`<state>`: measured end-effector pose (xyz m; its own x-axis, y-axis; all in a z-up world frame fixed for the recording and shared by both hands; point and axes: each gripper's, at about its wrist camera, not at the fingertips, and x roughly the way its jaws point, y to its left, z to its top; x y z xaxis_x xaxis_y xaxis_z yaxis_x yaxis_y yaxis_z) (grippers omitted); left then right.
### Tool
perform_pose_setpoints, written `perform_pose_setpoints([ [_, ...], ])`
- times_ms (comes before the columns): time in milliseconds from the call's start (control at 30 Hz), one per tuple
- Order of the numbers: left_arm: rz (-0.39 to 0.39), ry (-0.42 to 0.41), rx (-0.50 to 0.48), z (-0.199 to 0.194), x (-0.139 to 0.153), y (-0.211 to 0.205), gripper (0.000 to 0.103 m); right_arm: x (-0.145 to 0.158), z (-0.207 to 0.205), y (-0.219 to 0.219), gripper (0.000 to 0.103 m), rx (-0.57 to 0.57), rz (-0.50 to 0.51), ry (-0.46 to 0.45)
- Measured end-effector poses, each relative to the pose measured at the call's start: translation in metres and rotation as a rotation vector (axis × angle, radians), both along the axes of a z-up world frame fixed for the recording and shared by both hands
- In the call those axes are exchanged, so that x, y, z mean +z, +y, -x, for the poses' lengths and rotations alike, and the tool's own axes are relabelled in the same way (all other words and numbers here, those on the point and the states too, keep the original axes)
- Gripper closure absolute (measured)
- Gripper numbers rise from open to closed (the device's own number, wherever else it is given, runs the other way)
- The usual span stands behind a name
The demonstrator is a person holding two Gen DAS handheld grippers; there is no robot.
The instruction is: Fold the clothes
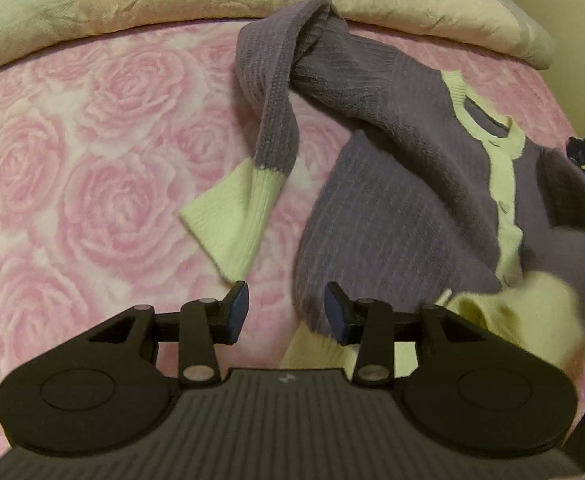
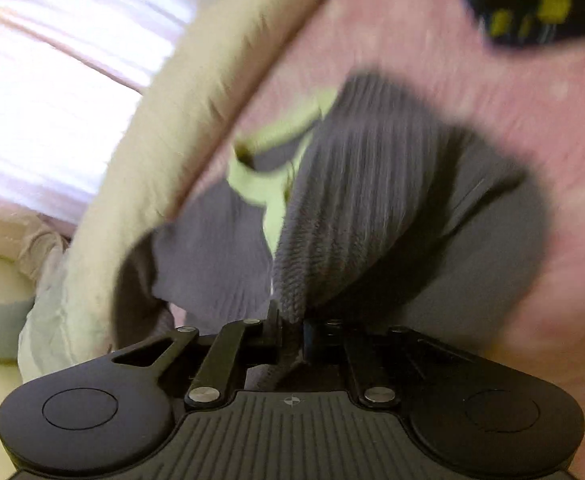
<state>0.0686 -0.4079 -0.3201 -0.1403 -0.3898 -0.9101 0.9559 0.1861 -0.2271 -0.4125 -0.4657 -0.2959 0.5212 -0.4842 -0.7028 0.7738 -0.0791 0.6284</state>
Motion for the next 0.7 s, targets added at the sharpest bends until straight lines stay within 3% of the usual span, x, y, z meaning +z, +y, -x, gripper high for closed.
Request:
perform_pose_setpoints([
  [100, -0.009, 0.002, 0.002, -0.001, 0.000, 0.016, 0.066, 0.030, 0.069, 0.027, 0.096, -0.157, 0.018, 0.177],
  [167, -0.021, 0.000, 0.007, -0.001, -0.003, 0.025, 0.065, 0.031, 0.116, 0.040, 0.093, -0.347, -0.070, 0.349],
  [233, -0.032, 0.005, 0.019, 0.001, -0.007, 0.029, 0.063, 0.024, 0.158, 0.051, 0.031, -0.519, -0.201, 0.483],
  [267, -0.031, 0.009, 0.026, 0.001, -0.008, 0.030, 0.060, 0.022, 0.171, 0.060, 0.030, -0.566, -0.215, 0.471],
  [367, -0.024, 0.018, 0.054, 0.002, -0.016, 0.029, 0.055, 0.009, 0.164, 0.080, 0.030, -0.523, -0.181, 0.256],
  [500, -0.016, 0.040, 0.119, -0.002, -0.030, 0.025, 0.055, -0.041, 0.085, 0.087, 0.030, -0.315, -0.271, -0.039],
  [600, -0.005, 0.069, 0.187, -0.013, -0.037, 0.027, 0.055, -0.076, 0.021, 0.090, 0.030, -0.220, -0.353, -0.206],
  [700, -0.009, 0.129, 0.219, -0.024, -0.046, 0.031, 0.055, -0.093, -0.026, 0.091, 0.030, -0.208, -0.365, -0.305],
])
